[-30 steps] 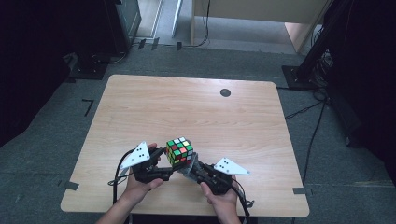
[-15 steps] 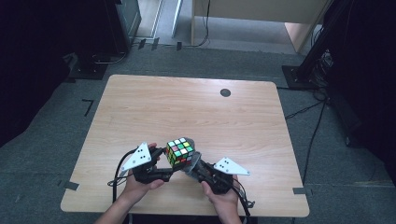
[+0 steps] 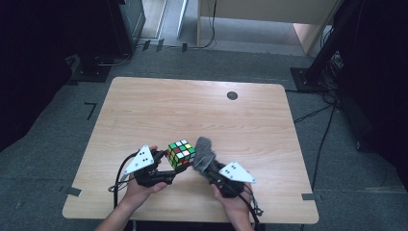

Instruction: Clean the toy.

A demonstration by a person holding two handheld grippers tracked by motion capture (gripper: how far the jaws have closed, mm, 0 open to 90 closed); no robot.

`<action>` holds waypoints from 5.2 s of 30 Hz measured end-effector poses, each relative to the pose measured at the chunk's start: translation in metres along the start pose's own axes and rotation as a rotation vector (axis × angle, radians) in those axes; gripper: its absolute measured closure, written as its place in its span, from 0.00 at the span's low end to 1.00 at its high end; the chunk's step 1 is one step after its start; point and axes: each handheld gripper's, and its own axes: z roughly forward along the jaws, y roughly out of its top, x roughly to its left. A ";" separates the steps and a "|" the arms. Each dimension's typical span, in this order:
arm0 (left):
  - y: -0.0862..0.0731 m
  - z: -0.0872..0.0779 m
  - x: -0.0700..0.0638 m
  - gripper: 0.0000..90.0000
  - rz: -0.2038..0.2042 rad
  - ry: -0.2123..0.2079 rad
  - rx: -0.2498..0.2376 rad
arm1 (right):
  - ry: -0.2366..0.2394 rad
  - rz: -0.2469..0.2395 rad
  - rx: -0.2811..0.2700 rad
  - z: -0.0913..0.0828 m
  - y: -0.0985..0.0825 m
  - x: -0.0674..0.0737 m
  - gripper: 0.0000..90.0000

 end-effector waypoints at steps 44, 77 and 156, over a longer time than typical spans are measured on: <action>-0.030 0.032 -0.036 0.38 0.292 0.126 0.092 | 0.254 0.335 0.049 0.005 0.023 0.015 0.20; -0.022 0.037 -0.045 0.38 0.334 0.172 0.138 | 0.105 0.244 0.080 0.000 0.025 0.029 0.28; -0.027 0.025 -0.031 0.38 0.552 0.216 0.191 | 0.356 0.258 0.133 0.000 0.030 -0.001 0.22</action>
